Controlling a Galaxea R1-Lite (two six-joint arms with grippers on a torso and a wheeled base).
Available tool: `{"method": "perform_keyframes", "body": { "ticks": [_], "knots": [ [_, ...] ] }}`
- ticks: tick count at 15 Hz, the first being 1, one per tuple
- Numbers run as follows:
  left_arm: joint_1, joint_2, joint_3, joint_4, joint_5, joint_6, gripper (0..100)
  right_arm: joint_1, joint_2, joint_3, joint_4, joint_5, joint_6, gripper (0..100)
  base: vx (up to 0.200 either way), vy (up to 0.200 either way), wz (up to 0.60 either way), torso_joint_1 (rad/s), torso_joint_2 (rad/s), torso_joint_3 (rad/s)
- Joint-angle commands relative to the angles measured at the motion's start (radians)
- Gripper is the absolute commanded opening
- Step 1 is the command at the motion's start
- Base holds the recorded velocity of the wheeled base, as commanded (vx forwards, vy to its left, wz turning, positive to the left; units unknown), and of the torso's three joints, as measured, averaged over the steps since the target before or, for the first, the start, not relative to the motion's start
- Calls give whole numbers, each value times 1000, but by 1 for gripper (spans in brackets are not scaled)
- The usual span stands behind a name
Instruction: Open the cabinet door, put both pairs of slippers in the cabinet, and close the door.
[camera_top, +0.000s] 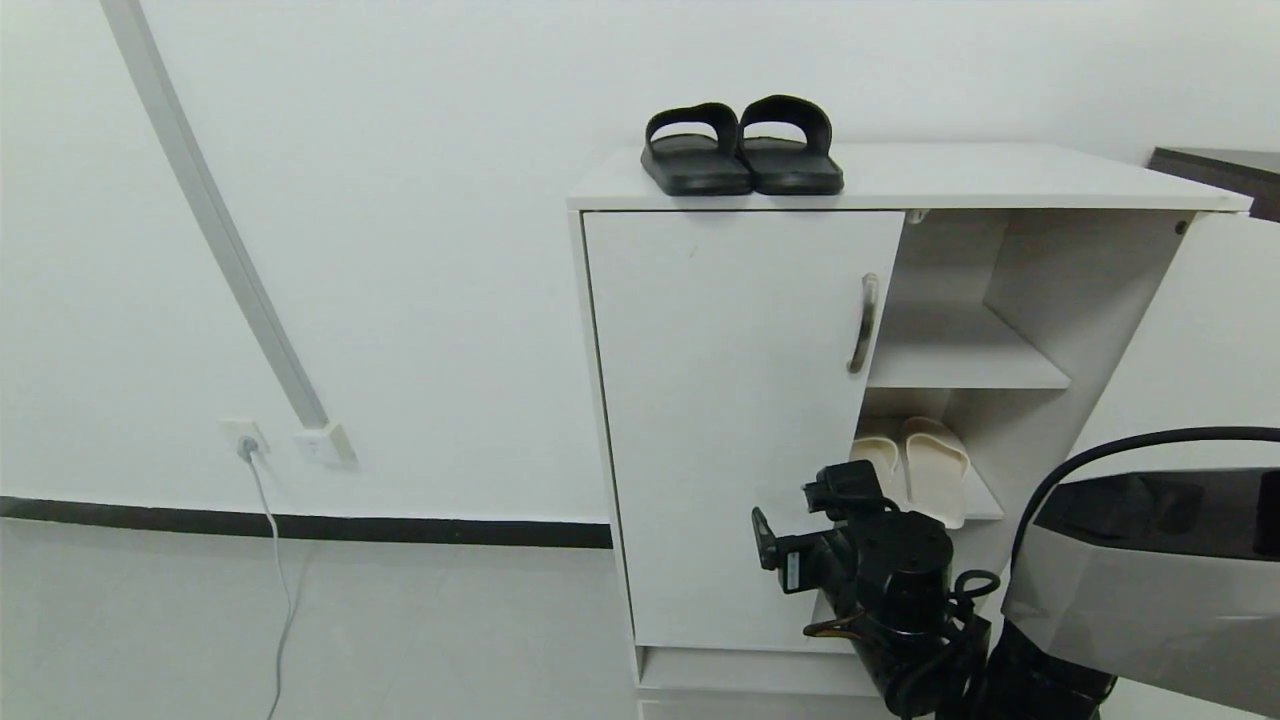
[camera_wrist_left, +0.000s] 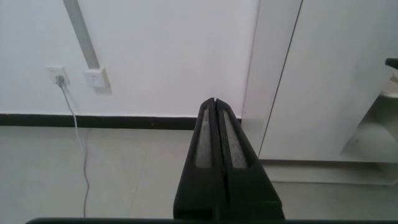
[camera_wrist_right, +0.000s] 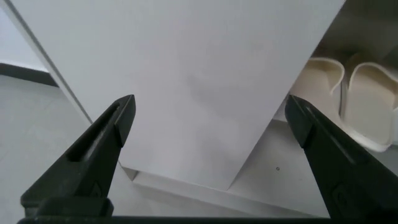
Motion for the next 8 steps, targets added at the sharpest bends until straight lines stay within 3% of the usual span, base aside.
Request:
{"method": "perform_keyframes", "body": {
  "ticks": [1, 8],
  "knots": [
    [0, 1, 0, 0, 0, 1, 0, 8, -2, 7, -2, 0, -3, 100, 0, 0, 0, 32, -403, -344],
    [0, 1, 0, 0, 0, 2, 0, 1, 1, 19, -25, 0, -7, 100, 0, 0, 0, 109, -448, -343]
  ]
}}
